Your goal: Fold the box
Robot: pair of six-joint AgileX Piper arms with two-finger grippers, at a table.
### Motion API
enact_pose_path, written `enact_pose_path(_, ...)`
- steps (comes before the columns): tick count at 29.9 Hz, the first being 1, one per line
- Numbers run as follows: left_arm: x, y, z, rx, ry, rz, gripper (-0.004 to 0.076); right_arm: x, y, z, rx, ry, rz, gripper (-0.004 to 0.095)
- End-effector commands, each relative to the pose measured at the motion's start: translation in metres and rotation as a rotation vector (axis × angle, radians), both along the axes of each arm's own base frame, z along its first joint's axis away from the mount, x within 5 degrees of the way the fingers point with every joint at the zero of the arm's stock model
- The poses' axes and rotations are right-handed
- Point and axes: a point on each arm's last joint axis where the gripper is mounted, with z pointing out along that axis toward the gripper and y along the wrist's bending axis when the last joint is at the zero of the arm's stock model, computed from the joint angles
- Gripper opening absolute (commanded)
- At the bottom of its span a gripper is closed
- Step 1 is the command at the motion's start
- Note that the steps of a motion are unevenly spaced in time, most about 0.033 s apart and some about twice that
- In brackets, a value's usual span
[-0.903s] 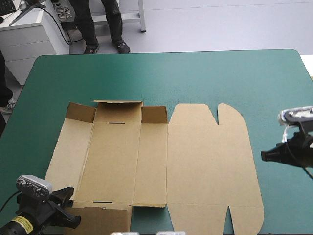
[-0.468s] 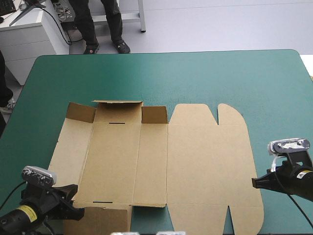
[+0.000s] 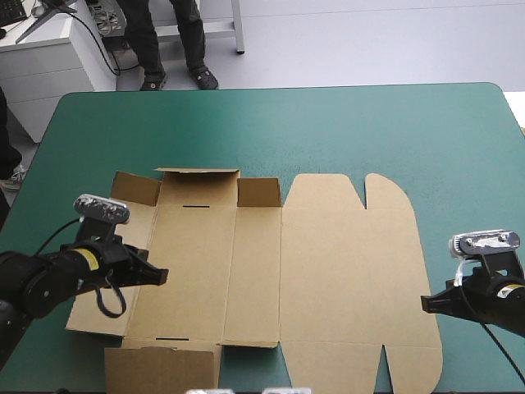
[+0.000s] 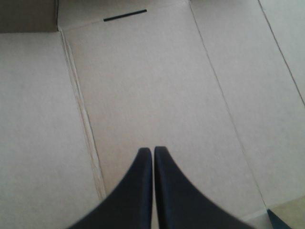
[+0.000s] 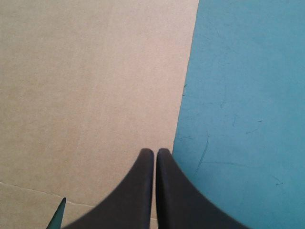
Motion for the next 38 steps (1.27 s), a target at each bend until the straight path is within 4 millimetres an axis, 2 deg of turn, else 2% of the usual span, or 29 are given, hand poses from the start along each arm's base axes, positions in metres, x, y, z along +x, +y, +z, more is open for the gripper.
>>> enact_pose_path(1, 0.028, 0.001, 0.022, 0.008, -0.087, 0.054, -0.0007, 0.003, 0.000, 0.009, 0.000, -0.065, -0.002, 0.0000)
enact_pose_path(3, 0.044, 0.012, 0.029, 0.009, -0.093, 0.120, -0.0006, 0.003, 0.001, 0.009, 0.000, -0.063, -0.001, 0.0000)
enact_pose_path(6, 0.067, 0.040, 0.038, -0.007, -0.092, 0.219, -0.0001, 0.003, 0.001, 0.009, 0.003, -0.062, -0.001, 0.0000)
enact_pose_path(10, 0.082, 0.083, 0.041, -0.129, -0.041, 0.294, -0.0001, 0.003, 0.002, 0.010, 0.023, -0.066, 0.002, 0.0000)
enact_pose_path(13, 0.083, 0.116, 0.035, -0.233, -0.012, 0.374, -0.0001, 0.003, 0.003, 0.010, 0.026, -0.067, 0.004, 0.0000)
enact_pose_path(17, 0.074, 0.161, 0.024, -0.286, 0.039, 0.507, -0.0001, 0.003, 0.003, 0.010, 0.026, -0.067, 0.004, 0.0000)
enact_pose_path(20, 0.064, 0.180, 0.016, -0.315, 0.116, 0.546, -0.0001, 0.003, 0.003, 0.010, 0.026, -0.067, 0.006, 0.0000)
enact_pose_path(23, 0.061, 0.189, 0.008, -0.329, 0.176, 0.550, -0.0002, 0.003, 0.003, 0.010, 0.026, -0.067, 0.006, 0.0000)
enact_pose_path(34, 0.065, 0.192, 0.004, -0.334, 0.182, 0.552, -0.0001, 0.003, 0.002, 0.010, 0.021, -0.066, 0.005, 0.0000)
enact_pose_path(36, 0.064, 0.191, 0.003, -0.336, 0.194, 0.546, 0.0020, 0.003, 0.002, 0.010, 0.015, -0.067, 0.013, 0.0000)
enact_pose_path(38, 0.064, 0.191, 0.003, -0.336, 0.194, 0.546, 0.0081, 0.003, 0.002, 0.010, 0.010, -0.068, 0.019, 0.0000)
